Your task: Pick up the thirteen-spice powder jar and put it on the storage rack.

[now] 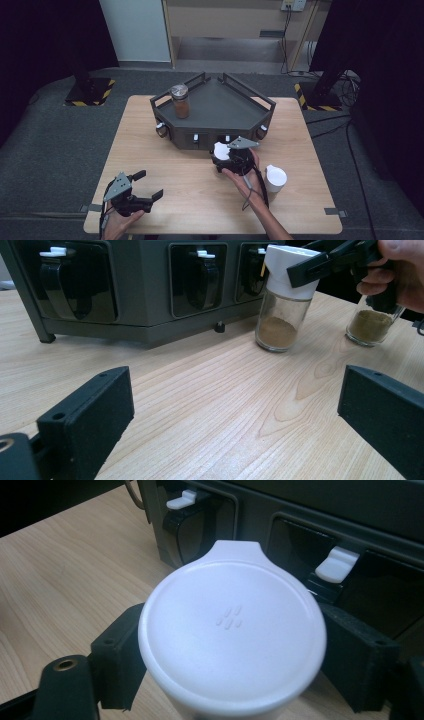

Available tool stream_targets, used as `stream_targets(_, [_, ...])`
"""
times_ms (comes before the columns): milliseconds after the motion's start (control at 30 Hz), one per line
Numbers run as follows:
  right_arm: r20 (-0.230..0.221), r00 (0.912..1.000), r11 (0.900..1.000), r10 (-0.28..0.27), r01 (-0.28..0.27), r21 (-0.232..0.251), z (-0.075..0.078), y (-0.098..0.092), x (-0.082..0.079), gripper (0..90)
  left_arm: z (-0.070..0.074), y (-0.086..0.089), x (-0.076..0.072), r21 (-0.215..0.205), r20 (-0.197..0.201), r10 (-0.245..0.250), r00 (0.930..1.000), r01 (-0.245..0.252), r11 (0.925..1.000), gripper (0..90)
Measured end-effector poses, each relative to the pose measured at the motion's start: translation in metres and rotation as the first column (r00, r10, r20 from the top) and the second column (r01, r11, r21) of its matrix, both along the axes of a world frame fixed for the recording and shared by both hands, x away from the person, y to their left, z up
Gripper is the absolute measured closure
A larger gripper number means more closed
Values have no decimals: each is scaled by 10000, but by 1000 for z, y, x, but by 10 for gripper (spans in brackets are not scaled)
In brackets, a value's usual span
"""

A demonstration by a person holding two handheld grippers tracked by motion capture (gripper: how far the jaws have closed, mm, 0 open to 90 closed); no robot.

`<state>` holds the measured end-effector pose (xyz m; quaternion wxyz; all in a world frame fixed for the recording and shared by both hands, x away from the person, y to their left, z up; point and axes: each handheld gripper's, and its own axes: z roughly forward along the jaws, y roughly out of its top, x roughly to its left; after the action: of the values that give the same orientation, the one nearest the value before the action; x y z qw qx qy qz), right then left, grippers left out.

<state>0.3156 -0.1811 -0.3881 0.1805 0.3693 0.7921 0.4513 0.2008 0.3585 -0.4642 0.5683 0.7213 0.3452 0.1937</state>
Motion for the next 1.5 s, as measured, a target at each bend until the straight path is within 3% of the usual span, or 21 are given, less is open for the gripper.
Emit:
stream_targets(100, [67, 9999, 10000, 85, -85, -16, -3, 2, 0, 296, 0, 0, 0, 3, -6, -1, 10000, 1, 10000, 3])
stream_targets(567, [347, 9994, 9994, -29, 41, -342, 4, 10, -6, 309, 0, 0, 0, 5, 0, -19, 10000, 19, 10000, 3])
stream_targets(967, [382, 9991, 9995, 160, -149, -286, 35, 12, -10, 309, 0, 0, 0, -6, -7, -10, 10000, 10, 10000, 3])
stream_targets(1500, [113, 9982, 9978, 584, -580, -328, 78, 16, 2, 309, -1, 0, 1, -60, -30, -25, 10000, 25, 10000, 3])
